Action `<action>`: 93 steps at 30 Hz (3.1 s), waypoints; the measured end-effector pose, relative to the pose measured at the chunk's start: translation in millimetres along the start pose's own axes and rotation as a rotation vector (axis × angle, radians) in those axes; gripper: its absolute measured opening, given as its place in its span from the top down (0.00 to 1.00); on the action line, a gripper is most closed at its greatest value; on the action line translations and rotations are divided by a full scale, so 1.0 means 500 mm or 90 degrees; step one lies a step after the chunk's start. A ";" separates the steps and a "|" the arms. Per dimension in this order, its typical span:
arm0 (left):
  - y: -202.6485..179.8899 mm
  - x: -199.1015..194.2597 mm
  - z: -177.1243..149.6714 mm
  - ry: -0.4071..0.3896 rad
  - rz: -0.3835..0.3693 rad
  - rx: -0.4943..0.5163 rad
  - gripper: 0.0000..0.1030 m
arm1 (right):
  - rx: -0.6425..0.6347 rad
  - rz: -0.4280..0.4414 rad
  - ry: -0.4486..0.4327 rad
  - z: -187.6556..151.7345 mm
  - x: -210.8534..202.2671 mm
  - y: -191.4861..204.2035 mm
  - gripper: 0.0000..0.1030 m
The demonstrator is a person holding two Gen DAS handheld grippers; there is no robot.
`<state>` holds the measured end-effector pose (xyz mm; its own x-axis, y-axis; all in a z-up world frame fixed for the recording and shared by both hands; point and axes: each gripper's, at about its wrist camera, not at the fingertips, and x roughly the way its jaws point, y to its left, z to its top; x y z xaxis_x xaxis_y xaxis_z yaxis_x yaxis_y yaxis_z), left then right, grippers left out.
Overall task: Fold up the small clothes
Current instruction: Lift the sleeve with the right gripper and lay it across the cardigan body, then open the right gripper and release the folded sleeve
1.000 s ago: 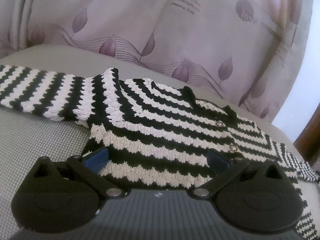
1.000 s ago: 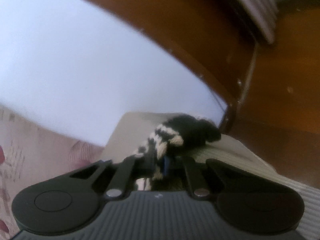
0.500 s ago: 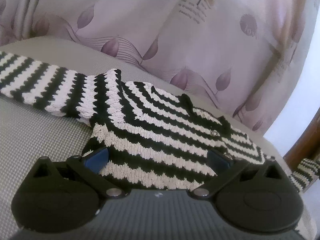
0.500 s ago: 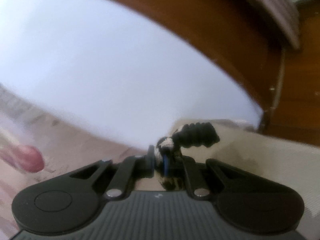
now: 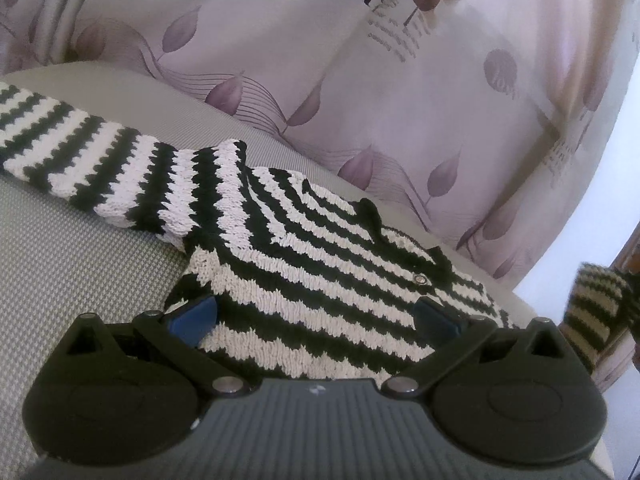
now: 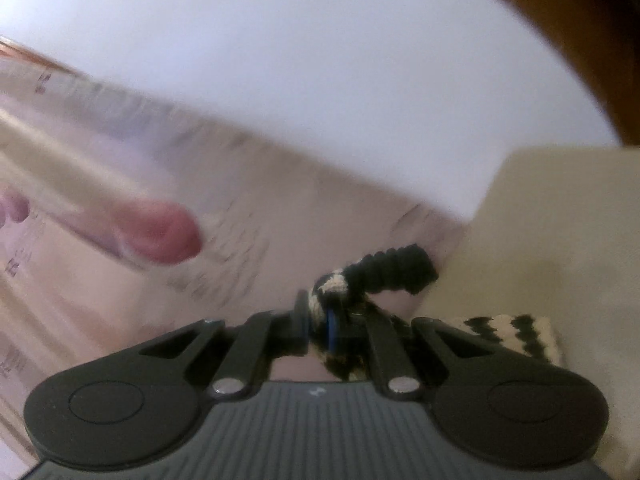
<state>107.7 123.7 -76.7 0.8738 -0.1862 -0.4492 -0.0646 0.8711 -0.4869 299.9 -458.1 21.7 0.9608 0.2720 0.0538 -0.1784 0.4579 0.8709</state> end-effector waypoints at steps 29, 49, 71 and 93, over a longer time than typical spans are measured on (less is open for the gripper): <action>0.030 -0.007 0.002 -0.020 -0.036 -0.073 0.00 | 0.040 0.127 0.238 -0.442 0.248 0.191 0.92; 0.036 -0.006 0.002 -0.029 -0.046 -0.100 0.00 | -0.171 0.090 0.414 -0.660 0.296 0.227 0.90; 0.036 -0.006 0.002 -0.032 -0.043 -0.103 0.00 | -0.298 0.199 0.451 -0.685 0.164 0.260 0.24; 0.457 -0.325 0.276 -0.156 0.214 -0.305 0.05 | -0.456 0.089 0.393 -0.637 -0.018 0.140 0.24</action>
<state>17.5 415.6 -11.3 0.8497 0.2213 -0.4787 -0.5136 0.5533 -0.6558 211.0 -158.9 -73.2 0.6762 0.6678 -0.3111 -0.5672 0.7414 0.3586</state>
